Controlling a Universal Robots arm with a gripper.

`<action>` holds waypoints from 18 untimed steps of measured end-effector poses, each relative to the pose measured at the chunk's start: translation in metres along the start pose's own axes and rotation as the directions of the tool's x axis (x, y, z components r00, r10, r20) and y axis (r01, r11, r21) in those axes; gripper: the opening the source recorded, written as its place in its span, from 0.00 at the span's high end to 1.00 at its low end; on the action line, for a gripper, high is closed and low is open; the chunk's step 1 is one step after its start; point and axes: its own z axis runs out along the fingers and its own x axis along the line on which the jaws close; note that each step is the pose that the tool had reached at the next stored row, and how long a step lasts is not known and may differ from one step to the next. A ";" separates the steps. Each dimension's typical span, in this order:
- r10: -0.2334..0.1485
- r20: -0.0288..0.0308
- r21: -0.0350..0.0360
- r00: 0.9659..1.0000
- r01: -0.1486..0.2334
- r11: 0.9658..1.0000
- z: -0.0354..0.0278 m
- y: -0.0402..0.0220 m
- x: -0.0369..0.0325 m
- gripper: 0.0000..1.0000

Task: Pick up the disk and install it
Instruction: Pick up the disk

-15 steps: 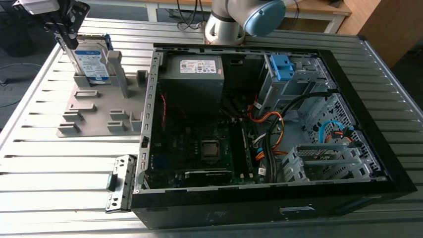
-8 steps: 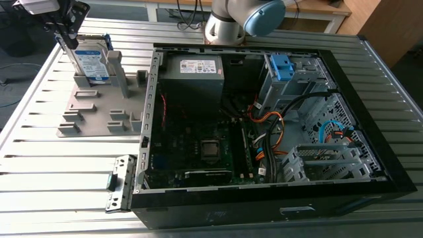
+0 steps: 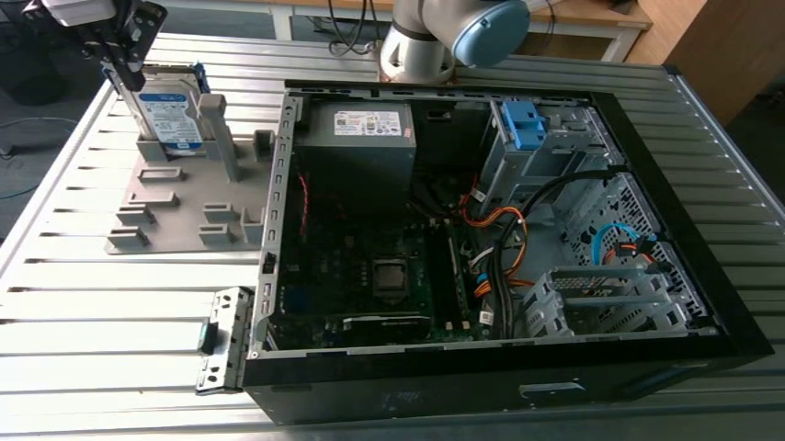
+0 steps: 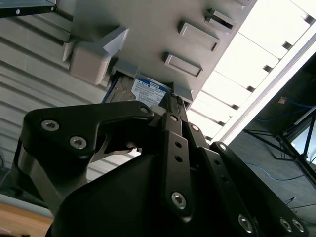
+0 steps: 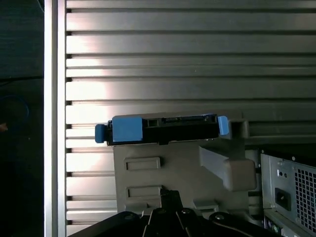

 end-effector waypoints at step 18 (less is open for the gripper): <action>-0.085 -0.003 -0.002 0.996 0.085 0.996 0.0000 0.0000 0.0000 0.89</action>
